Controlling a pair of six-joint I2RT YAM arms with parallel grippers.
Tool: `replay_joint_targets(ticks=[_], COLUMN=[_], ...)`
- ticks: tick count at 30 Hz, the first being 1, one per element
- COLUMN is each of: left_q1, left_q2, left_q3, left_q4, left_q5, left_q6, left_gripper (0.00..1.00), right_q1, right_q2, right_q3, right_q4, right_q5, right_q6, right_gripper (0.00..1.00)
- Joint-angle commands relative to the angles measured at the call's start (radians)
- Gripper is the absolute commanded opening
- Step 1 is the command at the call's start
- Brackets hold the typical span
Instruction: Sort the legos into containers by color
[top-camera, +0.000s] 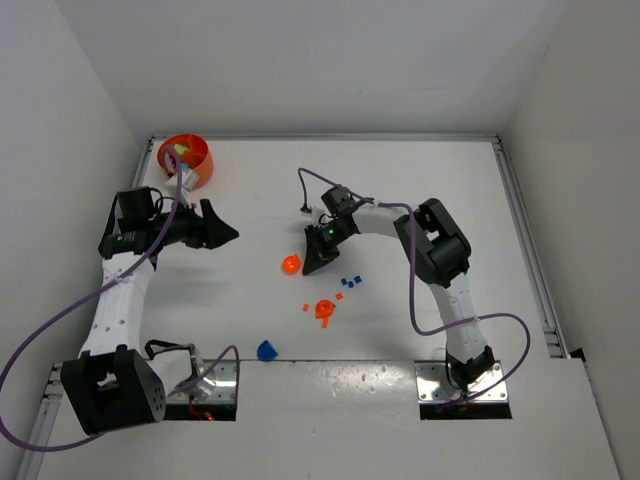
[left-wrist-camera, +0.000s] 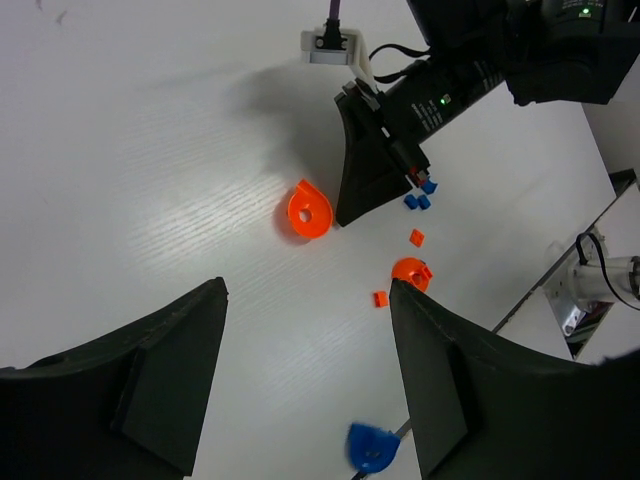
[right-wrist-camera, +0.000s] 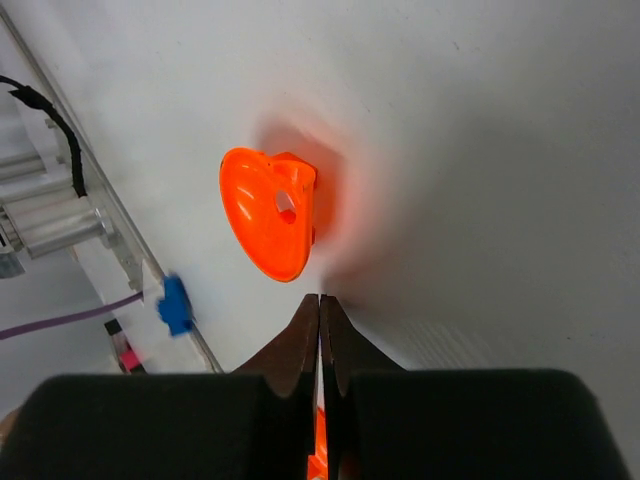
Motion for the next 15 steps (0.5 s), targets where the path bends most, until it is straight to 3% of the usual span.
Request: replay_joint_targets(ticks=[1,5,9,10,15], left_q1=[0.006,0.006,0.006,0.006,0.006], left_q2=[-0.021,-0.03,-0.052,-0.062,-0.072], left_q3=[-0.009,-0.009,-0.028,-0.028,-0.038], left_q4=[0.049,0.049,0.06,0.06,0.071], left_q5=[0.034,0.034,0.025,0.016,0.016], left_q6=[-0.012,-0.012,-0.012,-0.022,-0.031], left_gripper=[0.72,0.72,0.72,0.72,0.72], right_q1=[-0.003,-0.003,-0.003,-0.012,-0.012], right_q2=[-0.023,-0.06,-0.104,-0.104,-0.104], right_q3=[0.022,-0.003,-0.013,-0.013,-0.001], right_q4=[0.031,0.04,0.051,0.051,0.051], right_q5=[-0.02,-0.02,0.009,0.009,0.081], right_q6=[0.003,-0.006,0.018,0.045,0.078], right_gripper=[0.0,0.0,0.4,0.45,0.47])
